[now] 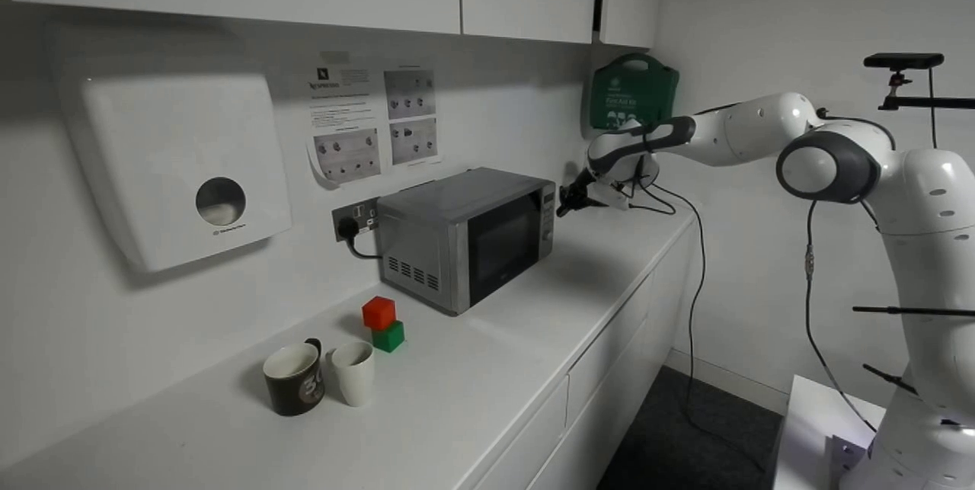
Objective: Press a button on the microwave
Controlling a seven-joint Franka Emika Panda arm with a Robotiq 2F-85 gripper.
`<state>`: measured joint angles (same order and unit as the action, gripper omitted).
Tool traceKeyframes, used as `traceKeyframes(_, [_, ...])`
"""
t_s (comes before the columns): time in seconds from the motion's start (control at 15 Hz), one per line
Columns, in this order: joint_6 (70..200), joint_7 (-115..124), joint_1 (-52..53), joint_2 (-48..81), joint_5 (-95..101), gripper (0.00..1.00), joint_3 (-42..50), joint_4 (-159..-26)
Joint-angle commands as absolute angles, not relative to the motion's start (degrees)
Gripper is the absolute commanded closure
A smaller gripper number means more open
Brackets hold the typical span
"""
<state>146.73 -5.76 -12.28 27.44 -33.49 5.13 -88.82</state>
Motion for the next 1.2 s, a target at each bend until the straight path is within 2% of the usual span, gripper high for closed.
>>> traceKeyframes(0.0, [147.3, -5.5, -14.5, 29.9, -32.1, 1.0, 3.1, -84.7])
traceKeyframes(1.13, [146.1, -5.1, -16.1, 33.5, -30.4, 1.0, 1.0, -80.0])
